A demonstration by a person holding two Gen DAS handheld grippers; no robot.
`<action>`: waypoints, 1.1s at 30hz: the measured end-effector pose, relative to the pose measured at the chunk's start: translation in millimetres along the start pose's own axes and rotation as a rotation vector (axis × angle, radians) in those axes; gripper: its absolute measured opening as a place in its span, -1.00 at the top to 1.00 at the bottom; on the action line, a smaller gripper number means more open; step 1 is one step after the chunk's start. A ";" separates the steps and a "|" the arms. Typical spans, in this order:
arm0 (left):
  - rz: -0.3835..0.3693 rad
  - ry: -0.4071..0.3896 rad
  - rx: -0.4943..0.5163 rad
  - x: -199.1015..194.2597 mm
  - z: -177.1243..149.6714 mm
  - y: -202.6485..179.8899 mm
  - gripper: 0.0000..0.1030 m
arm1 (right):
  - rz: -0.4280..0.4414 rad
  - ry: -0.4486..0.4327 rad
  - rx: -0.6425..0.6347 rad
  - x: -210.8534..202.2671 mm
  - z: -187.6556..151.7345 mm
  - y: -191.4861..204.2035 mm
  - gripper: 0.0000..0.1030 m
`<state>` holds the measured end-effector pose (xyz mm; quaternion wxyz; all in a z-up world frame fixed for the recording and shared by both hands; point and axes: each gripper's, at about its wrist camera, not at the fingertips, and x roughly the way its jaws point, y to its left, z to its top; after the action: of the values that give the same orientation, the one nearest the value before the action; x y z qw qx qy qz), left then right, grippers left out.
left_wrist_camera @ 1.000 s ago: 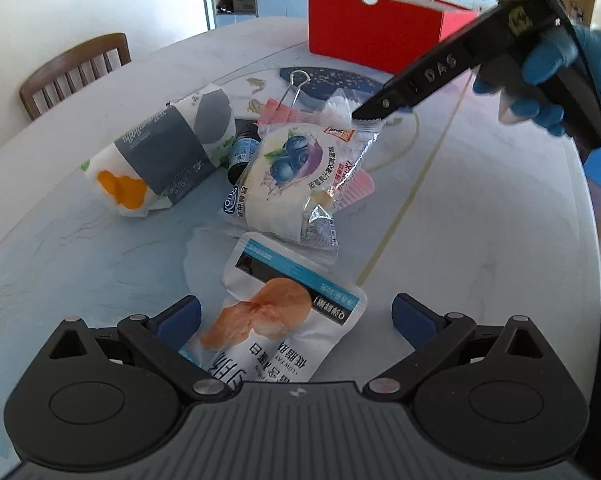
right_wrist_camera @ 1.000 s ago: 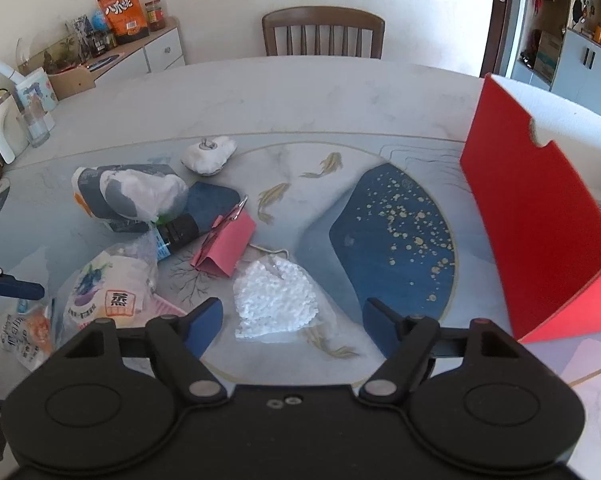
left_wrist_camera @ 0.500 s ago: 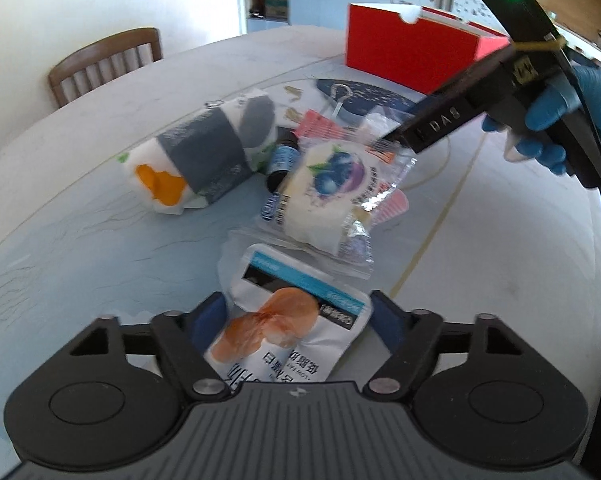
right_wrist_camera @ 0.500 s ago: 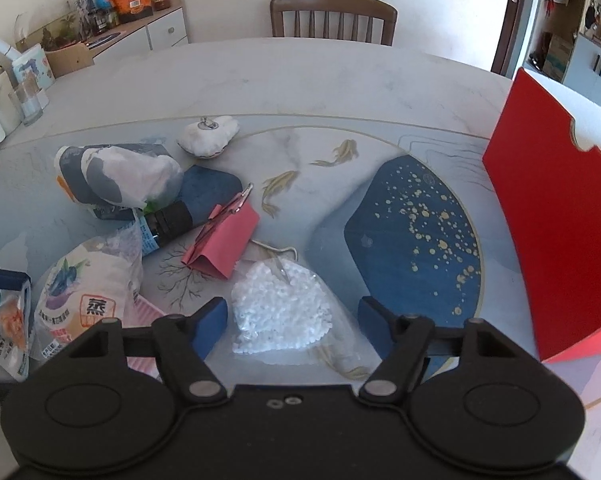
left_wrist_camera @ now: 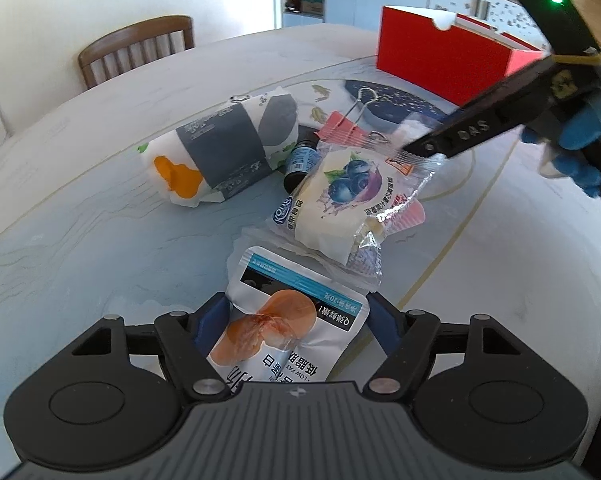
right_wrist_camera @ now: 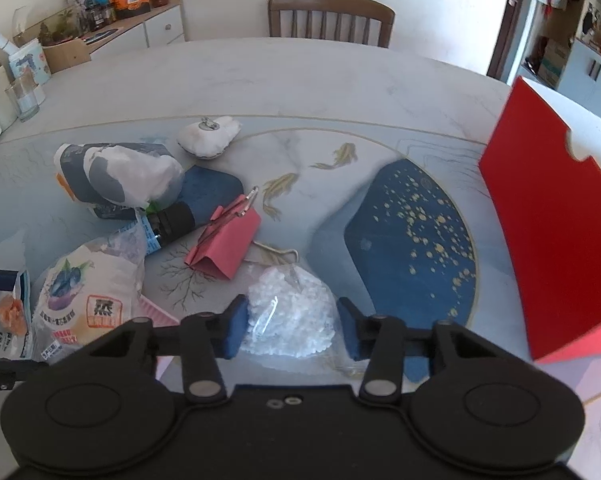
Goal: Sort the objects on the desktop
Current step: 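Carry the food pouch and foam-bead bag with both tools into the red box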
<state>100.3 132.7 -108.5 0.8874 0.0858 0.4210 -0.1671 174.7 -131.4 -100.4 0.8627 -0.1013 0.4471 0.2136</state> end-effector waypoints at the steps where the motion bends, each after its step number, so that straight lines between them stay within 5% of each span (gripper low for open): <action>1: 0.002 0.000 -0.010 -0.8 -0.5 -0.1 -0.43 | -0.004 0.005 0.002 -1.7 -0.8 -0.6 0.19; 19: 0.011 -0.012 -0.265 -37.7 -16.7 14.3 -0.42 | -0.001 0.018 0.098 -65.2 -41.4 -23.0 0.27; 33: 0.058 -0.132 -0.341 -68.3 34.3 -24.9 -0.42 | 0.061 -0.049 0.157 -112.5 -37.0 -68.0 0.28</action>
<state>75.5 114.9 -34.2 0.9193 -0.0650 0.3813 -0.0729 121.7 -236.6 -31.3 0.8717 -0.0143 0.4443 0.2062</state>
